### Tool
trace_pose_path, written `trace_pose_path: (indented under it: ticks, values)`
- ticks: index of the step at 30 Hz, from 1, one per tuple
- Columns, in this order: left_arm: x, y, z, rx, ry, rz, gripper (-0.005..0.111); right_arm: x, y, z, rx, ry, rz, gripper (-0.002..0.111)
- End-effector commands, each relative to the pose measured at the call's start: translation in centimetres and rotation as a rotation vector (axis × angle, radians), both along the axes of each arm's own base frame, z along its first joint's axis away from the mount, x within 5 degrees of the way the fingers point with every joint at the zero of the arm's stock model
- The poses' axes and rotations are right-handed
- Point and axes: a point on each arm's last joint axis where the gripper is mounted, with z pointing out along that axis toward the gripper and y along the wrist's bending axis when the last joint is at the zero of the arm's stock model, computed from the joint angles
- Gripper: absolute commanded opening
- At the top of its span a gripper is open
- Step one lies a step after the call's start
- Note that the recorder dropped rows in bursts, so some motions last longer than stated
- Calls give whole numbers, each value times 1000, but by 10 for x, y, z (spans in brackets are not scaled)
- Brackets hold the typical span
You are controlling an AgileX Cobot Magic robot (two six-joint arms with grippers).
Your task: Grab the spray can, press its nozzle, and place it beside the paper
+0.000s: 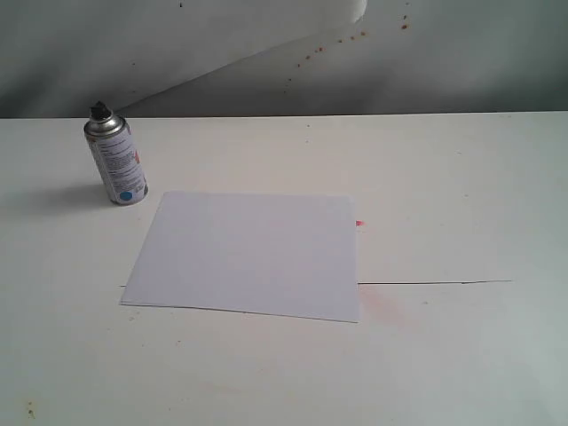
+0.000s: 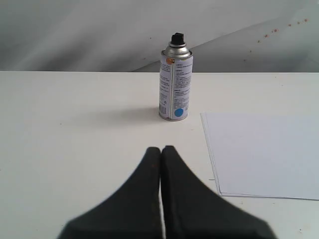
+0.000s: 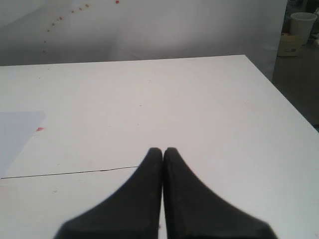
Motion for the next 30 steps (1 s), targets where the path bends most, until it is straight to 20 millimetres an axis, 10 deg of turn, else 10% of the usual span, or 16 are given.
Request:
trace_pose_path:
  ticks: [1, 11, 30]
  values:
    - [0, 0, -1, -2, -3, -5, 0, 0, 0, -1, -12, 2, 3, 0]
    - [1, 2, 1, 61, -34, 2, 0, 0, 0, -1, -12, 2, 3, 0]
    - [-10, 9, 69, -317, -725, 53, 0, 0, 0, -1, -12, 2, 3, 0]
